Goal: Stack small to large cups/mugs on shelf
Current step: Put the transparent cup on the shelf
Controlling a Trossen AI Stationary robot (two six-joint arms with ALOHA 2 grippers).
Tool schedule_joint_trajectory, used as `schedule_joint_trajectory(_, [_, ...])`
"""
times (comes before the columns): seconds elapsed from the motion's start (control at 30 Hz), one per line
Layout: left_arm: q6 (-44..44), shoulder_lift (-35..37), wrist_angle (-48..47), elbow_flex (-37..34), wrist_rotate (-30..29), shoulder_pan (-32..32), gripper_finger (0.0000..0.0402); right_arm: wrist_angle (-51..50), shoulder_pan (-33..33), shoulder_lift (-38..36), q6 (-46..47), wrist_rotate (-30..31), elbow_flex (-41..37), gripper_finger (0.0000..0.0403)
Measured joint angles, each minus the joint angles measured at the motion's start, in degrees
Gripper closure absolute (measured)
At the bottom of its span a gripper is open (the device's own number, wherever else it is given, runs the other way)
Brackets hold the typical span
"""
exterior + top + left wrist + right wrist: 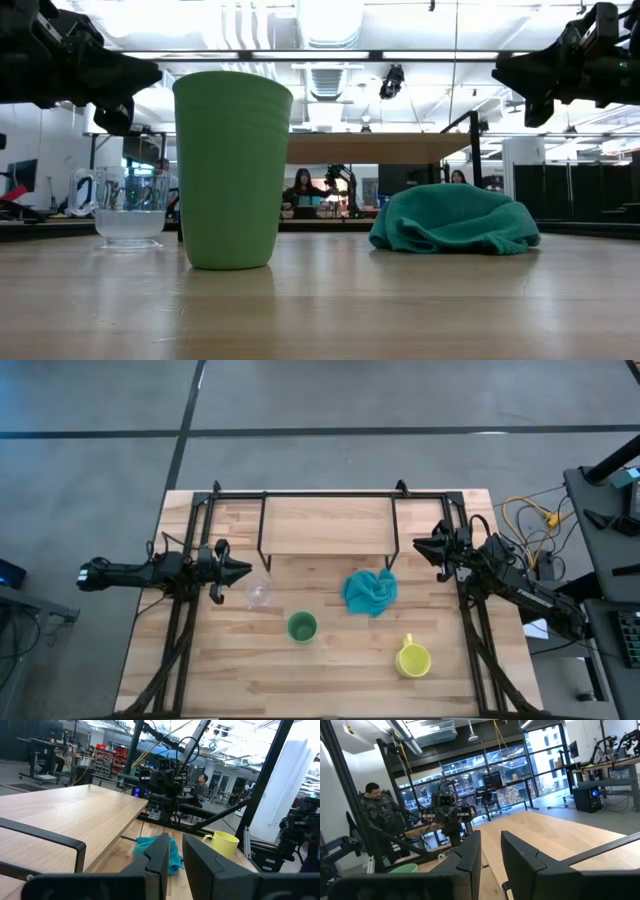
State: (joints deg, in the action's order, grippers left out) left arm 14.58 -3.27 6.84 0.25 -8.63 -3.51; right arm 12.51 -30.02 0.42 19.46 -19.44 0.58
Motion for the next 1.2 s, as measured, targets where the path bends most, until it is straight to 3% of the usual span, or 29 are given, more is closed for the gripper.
schedule_joint_trajectory(0.53, [-0.3, 0.0, 0.2, 0.0, 0.4, 0.0, 0.0362, 0.1, 0.0, 0.8, 0.4, 0.0, 0.0, 0.0332])
schedule_joint_trajectory(0.8, [-0.4, -0.1, 3.2, 0.0, -1.1, 0.0, 0.0362, 0.3, 0.0, 0.8, 17.0, -0.1, 0.0, 0.0332])
schedule_joint_trajectory(0.93, [-0.3, -0.3, 7.3, 0.0, -1.2, 0.0, 0.0362, 0.7, 0.0, 0.8, 23.1, -3.6, 0.0, 0.0332])
schedule_joint_trajectory(1.2, [0.0, -1.3, 13.2, 0.1, -1.1, 0.0, 0.0362, 0.8, 0.1, 0.9, 20.9, -5.0, 8.3, 0.0332])
